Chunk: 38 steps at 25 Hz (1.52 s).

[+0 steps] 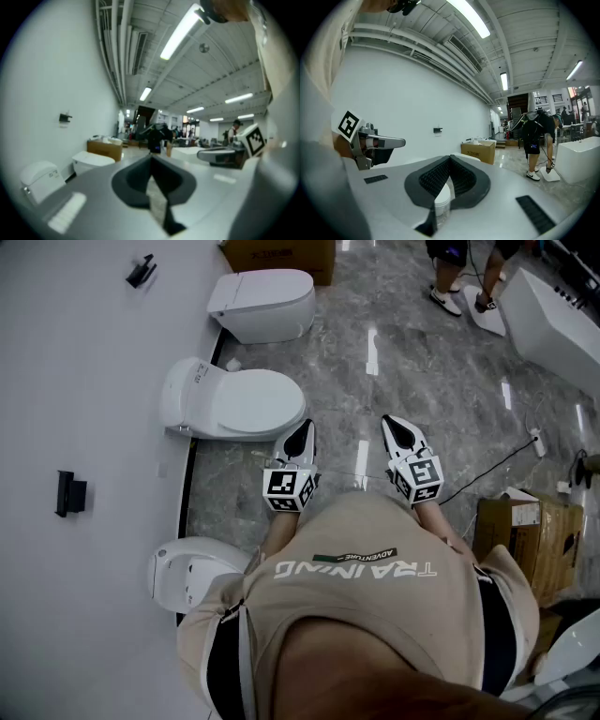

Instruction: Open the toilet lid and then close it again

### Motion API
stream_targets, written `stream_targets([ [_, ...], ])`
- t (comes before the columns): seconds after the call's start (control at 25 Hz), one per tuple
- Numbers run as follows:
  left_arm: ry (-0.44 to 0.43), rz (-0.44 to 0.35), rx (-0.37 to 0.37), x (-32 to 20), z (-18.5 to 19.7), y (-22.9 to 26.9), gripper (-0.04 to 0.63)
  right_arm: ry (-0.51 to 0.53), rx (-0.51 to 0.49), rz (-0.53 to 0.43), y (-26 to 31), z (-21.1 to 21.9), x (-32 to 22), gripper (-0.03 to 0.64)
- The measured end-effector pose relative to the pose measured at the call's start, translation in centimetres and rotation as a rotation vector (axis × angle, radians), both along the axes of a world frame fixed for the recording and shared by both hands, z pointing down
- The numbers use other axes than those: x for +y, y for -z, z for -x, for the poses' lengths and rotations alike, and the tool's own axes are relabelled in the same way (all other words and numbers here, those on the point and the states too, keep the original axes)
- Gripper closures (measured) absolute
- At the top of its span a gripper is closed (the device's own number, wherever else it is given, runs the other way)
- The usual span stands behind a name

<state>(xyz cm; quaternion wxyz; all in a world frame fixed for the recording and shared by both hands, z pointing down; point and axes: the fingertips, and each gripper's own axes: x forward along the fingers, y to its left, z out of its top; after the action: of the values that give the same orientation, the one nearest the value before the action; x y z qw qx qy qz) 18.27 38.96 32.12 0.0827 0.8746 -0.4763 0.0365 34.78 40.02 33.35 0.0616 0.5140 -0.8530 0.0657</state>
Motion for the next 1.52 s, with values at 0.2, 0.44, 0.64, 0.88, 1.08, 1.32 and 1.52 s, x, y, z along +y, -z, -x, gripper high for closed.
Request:
stream_targets([
  [0.2,-0.008,0.007,0.004,-0.7,0.9,-0.2,0.592,-0.017,0.013,0.026,-0.7,0.5,-0.6,0.607],
  [0.44,-0.049,0.046,0.004,-1.2,1.8,-1.9,0.592,-0.091,-0.024,0.018,-1.1,0.6,-1.1,0.607],
  [0.64,-0.088,0.057,-0.01,-1.7,1.7,-3.3,0.592,-0.137,0.005,0.062,-2.7,0.4,-0.7,0.607],
  [0.88,-0.05,0.102,0.0,-4.5,1.5,-4.6,0.592,-0.098,0.019,0.132,-4.7,0.3,-2.1,0.607],
  [1.08,0.004,0.129,-0.029,-8.7,0.3,-5.3,0.592,-0.071,-0.017,0.128,-5.4,-1.8,-7.4,0.607],
  [1.32,0.039,0.122,-0.073,-13.6,-3.6,-4.5,0.592,0.001,-0.003,0.089,-5.3,-5.0,-13.7,0.607],
  [1.52,0.054,0.134,-0.082,-17.7,-7.7,-5.0,0.592,0.048,-0.015,0.104,-6.1,-8.4,-18.0,0.606],
])
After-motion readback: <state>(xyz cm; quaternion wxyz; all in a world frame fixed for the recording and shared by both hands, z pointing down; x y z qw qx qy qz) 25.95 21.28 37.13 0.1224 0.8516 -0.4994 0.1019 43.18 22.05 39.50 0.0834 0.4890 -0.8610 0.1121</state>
